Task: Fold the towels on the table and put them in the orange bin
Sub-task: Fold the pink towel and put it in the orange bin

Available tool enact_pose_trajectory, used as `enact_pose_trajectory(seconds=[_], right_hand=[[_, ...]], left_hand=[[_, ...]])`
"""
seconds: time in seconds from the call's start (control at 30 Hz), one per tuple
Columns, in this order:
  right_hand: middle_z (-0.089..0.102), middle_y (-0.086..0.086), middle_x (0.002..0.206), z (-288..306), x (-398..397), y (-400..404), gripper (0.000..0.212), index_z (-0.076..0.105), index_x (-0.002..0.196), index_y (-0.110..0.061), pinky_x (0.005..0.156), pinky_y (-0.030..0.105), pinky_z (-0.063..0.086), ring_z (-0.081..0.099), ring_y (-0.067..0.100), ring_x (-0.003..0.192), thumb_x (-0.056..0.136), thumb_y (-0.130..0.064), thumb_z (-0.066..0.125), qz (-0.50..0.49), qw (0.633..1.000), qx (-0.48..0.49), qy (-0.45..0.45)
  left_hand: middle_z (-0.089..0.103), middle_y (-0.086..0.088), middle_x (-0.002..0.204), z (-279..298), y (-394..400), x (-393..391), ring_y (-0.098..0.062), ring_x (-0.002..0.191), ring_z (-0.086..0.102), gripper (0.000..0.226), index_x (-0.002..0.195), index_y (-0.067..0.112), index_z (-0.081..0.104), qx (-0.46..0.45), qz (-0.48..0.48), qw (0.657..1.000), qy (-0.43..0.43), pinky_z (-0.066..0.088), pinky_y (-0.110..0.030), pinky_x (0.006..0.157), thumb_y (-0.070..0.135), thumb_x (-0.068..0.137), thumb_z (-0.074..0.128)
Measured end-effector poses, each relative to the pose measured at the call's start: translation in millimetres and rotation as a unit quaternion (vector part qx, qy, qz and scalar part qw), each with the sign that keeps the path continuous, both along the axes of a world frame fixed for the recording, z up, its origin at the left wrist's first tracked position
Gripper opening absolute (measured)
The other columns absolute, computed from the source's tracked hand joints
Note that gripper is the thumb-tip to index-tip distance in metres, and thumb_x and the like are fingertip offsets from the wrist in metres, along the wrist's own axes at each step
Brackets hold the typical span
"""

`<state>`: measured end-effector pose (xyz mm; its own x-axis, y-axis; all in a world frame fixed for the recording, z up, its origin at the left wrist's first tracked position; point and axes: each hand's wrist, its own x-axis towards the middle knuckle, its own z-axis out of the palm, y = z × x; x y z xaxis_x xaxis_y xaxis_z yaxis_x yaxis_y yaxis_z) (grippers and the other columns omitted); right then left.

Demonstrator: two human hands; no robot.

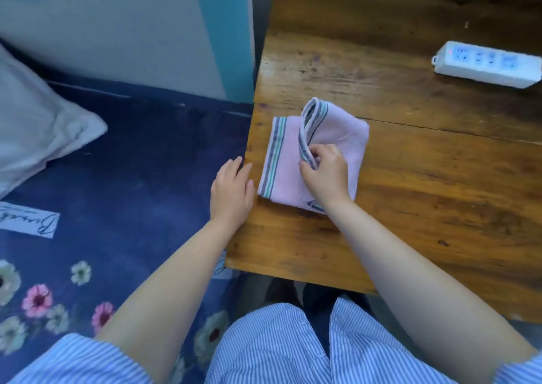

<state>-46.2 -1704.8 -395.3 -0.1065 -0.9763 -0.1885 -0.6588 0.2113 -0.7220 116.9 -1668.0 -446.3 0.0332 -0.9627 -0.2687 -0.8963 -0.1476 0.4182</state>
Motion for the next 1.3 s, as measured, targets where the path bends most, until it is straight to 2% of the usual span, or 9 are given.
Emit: enact_pose_trajectory(seconds=[0.1,0.27,0.5,0.67,0.73,0.8,0.9,1.07,1.3], right_hand=[[0.064,0.022,0.092,-19.0,16.8,-4.4,0.016,0.062,0.090,0.007,0.064,0.025,0.031,0.055,0.032,0.091,0.085,-0.006,0.053,0.047,0.997,0.056,-0.004],[0.060,0.008,0.109,-22.9,11.1,-4.6,0.034,0.051,0.126,-0.003,0.097,0.040,0.045,0.056,0.026,0.108,0.096,-0.011,0.035,0.057,0.981,0.160,-0.096],[0.065,0.028,0.098,-13.8,-29.7,23.3,0.028,0.065,0.095,0.011,0.084,0.046,0.048,0.062,0.043,0.094,0.072,0.014,0.050,0.160,0.983,-0.049,0.081],[0.049,0.027,0.130,-27.7,-48.5,36.8,0.037,0.062,0.109,0.003,0.103,0.062,0.025,0.038,0.047,0.127,0.072,0.000,0.068,0.215,0.954,-0.003,0.207],[0.039,0.025,0.141,-30.4,-48.5,38.3,0.038,0.060,0.114,-0.001,0.107,0.060,0.017,0.026,0.046,0.134,0.077,-0.006,0.067,0.221,0.952,0.011,0.211],[0.036,0.026,0.142,-32.7,-49.4,38.6,0.035,0.061,0.113,-0.003,0.107,0.060,0.016,0.023,0.048,0.135,0.079,-0.008,0.066,0.234,0.950,0.000,0.208],[0.033,0.025,0.144,-35.2,-50.9,36.6,0.033,0.062,0.114,-0.007,0.108,0.059,0.013,0.020,0.048,0.136,0.082,-0.011,0.064,0.253,0.945,-0.006,0.208],[0.020,0.017,0.151,-40.9,-47.4,26.8,0.039,0.051,0.130,-0.015,0.114,0.049,0.001,0.007,0.039,0.142,0.092,-0.025,0.050,0.308,0.923,0.018,0.230],[0.050,0.029,0.129,-34.5,-45.2,-4.6,0.038,0.061,0.115,0.001,0.097,0.064,0.031,0.042,0.054,0.119,0.078,-0.009,0.059,0.294,0.919,-0.096,0.244]], left_hand=[[0.040,-0.010,0.144,-4.6,6.5,13.5,-0.025,0.135,0.031,0.038,0.132,0.007,0.047,0.001,0.039,0.999,0.026,0.028,-0.037,0.109,0.015,0.095,0.041],[0.055,-0.008,0.130,-5.8,7.3,18.8,-0.024,0.125,0.043,0.032,0.122,0.007,0.057,-0.025,0.054,0.996,0.069,0.033,-0.031,0.101,0.011,0.095,0.041],[0.061,-0.007,0.107,11.5,-14.3,-17.7,-0.025,0.105,0.051,0.043,0.111,0.010,0.062,0.039,0.066,0.991,0.113,0.041,-0.031,0.077,0.044,0.087,0.052],[0.060,-0.011,0.105,17.9,-25.6,-43.5,-0.031,0.106,0.051,0.039,0.105,0.007,0.056,0.102,0.040,0.994,0.020,0.044,-0.036,0.076,0.041,0.086,0.054],[0.056,-0.009,0.082,18.3,-25.5,-48.1,-0.032,0.092,0.053,0.018,0.080,0.007,0.051,0.105,0.041,0.993,0.034,0.036,-0.033,0.062,0.024,0.087,0.050],[0.036,-0.002,0.059,20.3,-23.5,-50.1,-0.030,0.068,0.043,0.031,0.058,0.013,0.029,0.100,0.040,0.993,0.040,0.022,-0.030,0.051,0.014,0.084,0.047],[0.028,0.000,0.055,22.4,-18.9,-48.0,-0.020,0.051,0.026,0.036,0.057,0.017,0.020,0.083,0.080,0.990,0.076,0.012,-0.029,0.045,0.012,0.083,0.045],[0.048,-0.006,0.072,11.7,-20.4,-36.1,-0.027,0.065,0.044,0.006,0.079,0.010,0.043,0.108,0.099,0.987,0.061,0.031,-0.030,0.052,0.012,0.085,0.044],[0.045,-0.012,0.137,-4.9,-19.5,-36.4,-0.027,0.122,0.045,0.051,0.135,0.014,0.042,-0.036,-0.029,0.996,-0.081,0.043,-0.037,0.084,0.005,0.085,0.039]])
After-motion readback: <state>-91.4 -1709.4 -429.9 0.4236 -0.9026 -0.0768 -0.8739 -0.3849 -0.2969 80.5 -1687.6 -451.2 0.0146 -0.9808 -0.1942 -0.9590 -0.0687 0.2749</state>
